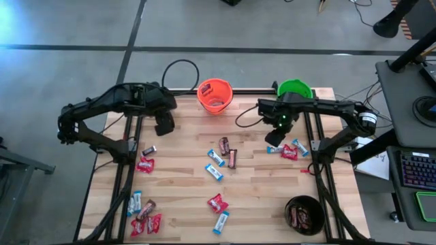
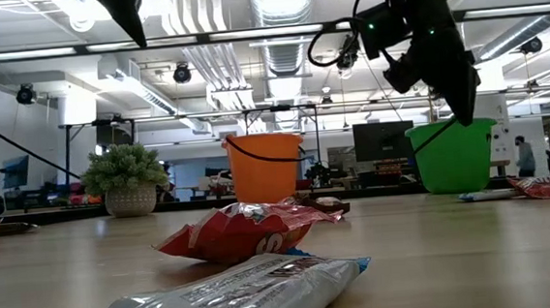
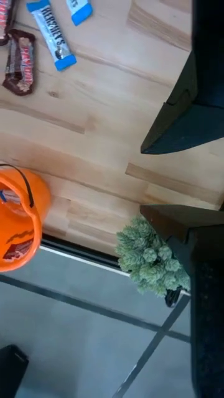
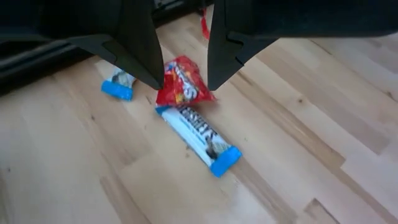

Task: Organize candy in baskets
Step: Put the red candy into the green bucket

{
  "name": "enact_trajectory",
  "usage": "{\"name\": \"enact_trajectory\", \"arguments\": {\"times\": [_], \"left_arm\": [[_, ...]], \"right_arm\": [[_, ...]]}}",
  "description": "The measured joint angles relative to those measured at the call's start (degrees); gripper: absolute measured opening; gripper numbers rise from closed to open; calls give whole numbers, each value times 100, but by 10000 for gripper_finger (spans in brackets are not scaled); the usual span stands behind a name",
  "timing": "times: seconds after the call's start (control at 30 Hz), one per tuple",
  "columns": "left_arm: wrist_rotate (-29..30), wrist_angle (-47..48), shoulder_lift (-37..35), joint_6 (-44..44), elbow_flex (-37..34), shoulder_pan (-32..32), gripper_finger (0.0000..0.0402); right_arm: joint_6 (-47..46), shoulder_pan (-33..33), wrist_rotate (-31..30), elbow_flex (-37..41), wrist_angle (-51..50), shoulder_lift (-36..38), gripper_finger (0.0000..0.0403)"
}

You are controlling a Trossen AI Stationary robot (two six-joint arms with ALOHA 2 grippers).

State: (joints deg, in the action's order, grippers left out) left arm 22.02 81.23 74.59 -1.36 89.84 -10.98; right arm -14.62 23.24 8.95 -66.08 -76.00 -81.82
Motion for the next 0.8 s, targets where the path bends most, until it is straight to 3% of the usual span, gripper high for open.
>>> {"name": "enact_trajectory", "arguments": {"times": [0.37,0.8], "left_arm": [[0,6,0,-392,0,0,123],[0,26,0,-523,0,0,123]], "right_arm": [[716,-73,1,307,367,0,114],[552,-111,-9,180,338,0,114]]}}
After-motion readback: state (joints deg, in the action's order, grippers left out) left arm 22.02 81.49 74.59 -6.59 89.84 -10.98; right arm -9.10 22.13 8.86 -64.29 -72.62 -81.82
